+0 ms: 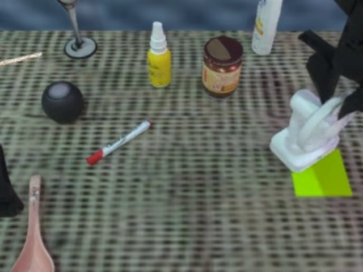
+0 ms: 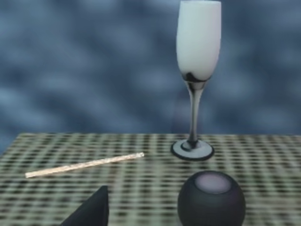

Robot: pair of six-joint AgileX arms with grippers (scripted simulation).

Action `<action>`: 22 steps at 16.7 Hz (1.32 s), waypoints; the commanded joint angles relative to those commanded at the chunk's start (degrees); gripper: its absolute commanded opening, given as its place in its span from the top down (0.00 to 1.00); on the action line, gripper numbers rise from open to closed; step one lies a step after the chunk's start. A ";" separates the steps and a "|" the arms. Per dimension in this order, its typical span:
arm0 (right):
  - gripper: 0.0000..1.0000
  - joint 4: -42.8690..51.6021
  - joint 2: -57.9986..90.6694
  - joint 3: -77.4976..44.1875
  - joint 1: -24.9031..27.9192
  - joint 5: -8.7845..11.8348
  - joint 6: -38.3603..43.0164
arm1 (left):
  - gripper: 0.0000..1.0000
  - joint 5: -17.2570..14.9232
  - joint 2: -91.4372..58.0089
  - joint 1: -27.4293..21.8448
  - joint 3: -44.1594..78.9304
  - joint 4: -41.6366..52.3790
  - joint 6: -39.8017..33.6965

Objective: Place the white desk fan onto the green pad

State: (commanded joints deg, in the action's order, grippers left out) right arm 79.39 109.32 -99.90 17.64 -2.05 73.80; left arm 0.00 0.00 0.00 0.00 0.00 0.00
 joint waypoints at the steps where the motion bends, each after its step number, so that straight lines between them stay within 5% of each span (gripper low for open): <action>1: 1.00 0.05 -0.84 0.78 -0.69 0.22 5.66 | 0.00 0.00 0.00 0.00 0.00 0.00 0.00; 8: 1.00 0.81 -4.69 4.81 -4.07 1.62 28.44 | 0.00 0.00 0.00 0.00 0.00 0.00 0.00; 22: 1.00 -6.80 -4.16 11.98 -4.25 1.71 29.41 | 0.00 0.00 0.00 0.00 0.00 0.00 0.00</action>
State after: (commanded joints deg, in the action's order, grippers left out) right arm 72.58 105.16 -87.92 13.39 -0.34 103.21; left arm 0.00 0.00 0.00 0.00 0.00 0.00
